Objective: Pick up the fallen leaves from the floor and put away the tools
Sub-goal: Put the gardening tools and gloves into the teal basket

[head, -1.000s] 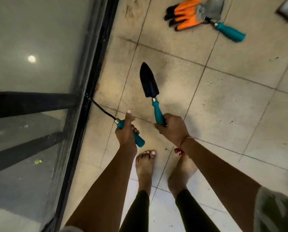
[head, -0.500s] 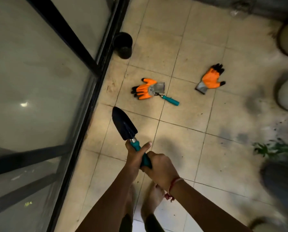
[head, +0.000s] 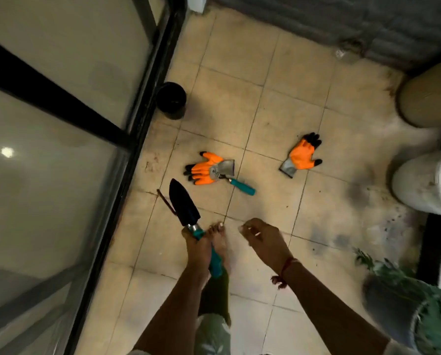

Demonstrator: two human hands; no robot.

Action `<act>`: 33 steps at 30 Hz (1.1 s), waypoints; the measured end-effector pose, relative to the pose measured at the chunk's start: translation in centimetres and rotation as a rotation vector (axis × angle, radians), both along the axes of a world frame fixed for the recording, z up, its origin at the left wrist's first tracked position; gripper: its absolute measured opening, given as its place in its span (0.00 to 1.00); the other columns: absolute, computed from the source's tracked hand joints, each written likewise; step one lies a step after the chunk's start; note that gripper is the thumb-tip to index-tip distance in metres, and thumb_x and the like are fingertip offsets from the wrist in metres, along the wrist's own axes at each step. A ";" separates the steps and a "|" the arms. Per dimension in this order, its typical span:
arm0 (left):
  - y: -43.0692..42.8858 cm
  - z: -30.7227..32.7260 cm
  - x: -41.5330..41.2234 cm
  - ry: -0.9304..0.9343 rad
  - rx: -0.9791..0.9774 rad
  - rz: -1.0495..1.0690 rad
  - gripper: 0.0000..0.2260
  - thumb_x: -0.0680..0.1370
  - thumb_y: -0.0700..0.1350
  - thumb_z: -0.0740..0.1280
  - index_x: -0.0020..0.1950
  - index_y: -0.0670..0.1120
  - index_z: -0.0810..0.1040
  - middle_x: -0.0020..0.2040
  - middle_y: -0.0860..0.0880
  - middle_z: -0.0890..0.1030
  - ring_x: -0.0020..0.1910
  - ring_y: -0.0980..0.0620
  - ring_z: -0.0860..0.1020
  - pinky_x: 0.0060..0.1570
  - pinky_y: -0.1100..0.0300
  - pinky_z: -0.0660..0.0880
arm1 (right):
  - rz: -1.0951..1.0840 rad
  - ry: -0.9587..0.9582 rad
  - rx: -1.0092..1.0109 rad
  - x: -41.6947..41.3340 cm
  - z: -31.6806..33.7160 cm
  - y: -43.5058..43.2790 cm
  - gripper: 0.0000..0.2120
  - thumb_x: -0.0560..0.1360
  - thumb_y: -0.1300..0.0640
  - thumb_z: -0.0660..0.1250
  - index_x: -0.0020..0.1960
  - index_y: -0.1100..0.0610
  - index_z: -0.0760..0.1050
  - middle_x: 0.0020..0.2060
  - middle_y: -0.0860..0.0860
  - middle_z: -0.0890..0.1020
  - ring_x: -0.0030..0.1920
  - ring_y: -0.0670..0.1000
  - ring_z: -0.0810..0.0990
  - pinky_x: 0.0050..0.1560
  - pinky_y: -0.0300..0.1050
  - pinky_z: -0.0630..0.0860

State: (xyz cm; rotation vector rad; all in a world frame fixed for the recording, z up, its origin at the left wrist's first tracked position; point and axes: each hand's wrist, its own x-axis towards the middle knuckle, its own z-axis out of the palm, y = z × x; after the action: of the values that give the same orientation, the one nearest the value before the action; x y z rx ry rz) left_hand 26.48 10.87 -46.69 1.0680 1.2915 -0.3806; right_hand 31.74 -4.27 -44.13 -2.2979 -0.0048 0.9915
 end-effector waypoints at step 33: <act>0.9 -19.8 5.8 0.171 -0.017 0.153 0.13 0.71 0.28 0.58 0.41 0.46 0.69 0.34 0.47 0.70 0.31 0.52 0.69 0.34 0.59 0.68 | 0.468 0.162 -0.517 11.2 -31.1 -2.0 0.21 0.78 0.52 0.63 0.68 0.60 0.65 0.60 0.57 0.77 0.59 0.57 0.77 0.58 0.50 0.74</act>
State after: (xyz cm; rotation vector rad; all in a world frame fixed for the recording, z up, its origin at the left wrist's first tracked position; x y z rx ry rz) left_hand 32.32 11.81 -66.50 0.9304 1.5094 -0.3728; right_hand 42.92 -6.30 -75.28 -2.7414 -0.2573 1.5640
